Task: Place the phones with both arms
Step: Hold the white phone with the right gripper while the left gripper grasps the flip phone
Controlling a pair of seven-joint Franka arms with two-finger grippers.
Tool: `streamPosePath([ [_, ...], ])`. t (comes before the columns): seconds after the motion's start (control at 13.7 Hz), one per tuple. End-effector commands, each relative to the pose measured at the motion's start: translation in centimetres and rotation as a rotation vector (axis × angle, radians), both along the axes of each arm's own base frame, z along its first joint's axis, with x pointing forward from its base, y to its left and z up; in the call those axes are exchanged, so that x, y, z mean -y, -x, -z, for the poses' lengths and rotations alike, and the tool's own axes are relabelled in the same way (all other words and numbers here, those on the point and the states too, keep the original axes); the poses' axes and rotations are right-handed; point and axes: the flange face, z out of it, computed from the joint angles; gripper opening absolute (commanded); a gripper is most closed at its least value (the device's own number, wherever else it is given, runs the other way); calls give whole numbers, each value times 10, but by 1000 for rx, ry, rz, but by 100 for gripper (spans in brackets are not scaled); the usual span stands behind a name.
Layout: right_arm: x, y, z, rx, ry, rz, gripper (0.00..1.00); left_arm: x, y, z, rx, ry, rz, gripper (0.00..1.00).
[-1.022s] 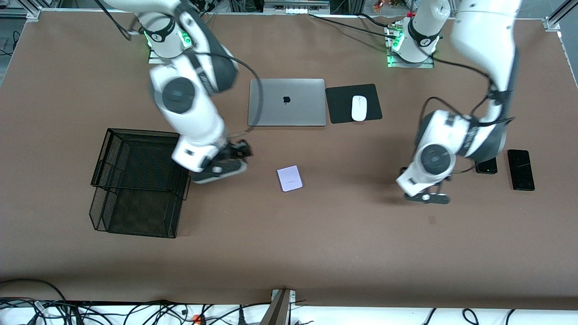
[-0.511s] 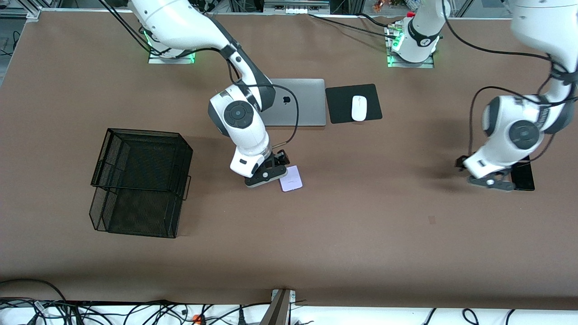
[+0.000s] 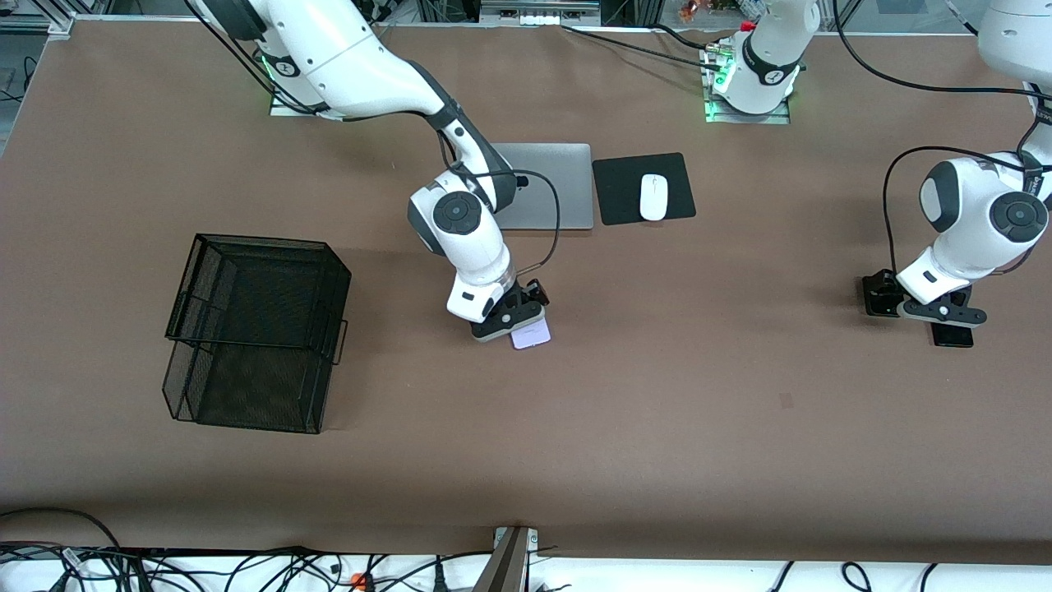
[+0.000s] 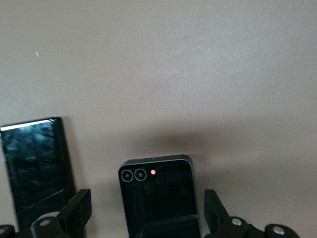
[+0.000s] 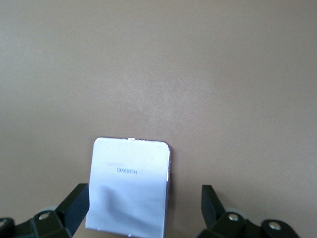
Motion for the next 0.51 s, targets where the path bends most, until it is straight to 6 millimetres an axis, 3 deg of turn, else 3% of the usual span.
streamPosePath([
  [0.0,-9,1,2,13,-14,3,100,-12,11,10,50,70,-16,100],
  [0.44,-14,4,11,42,-43,1,100,-25,21,24,66,120,-58,100],
])
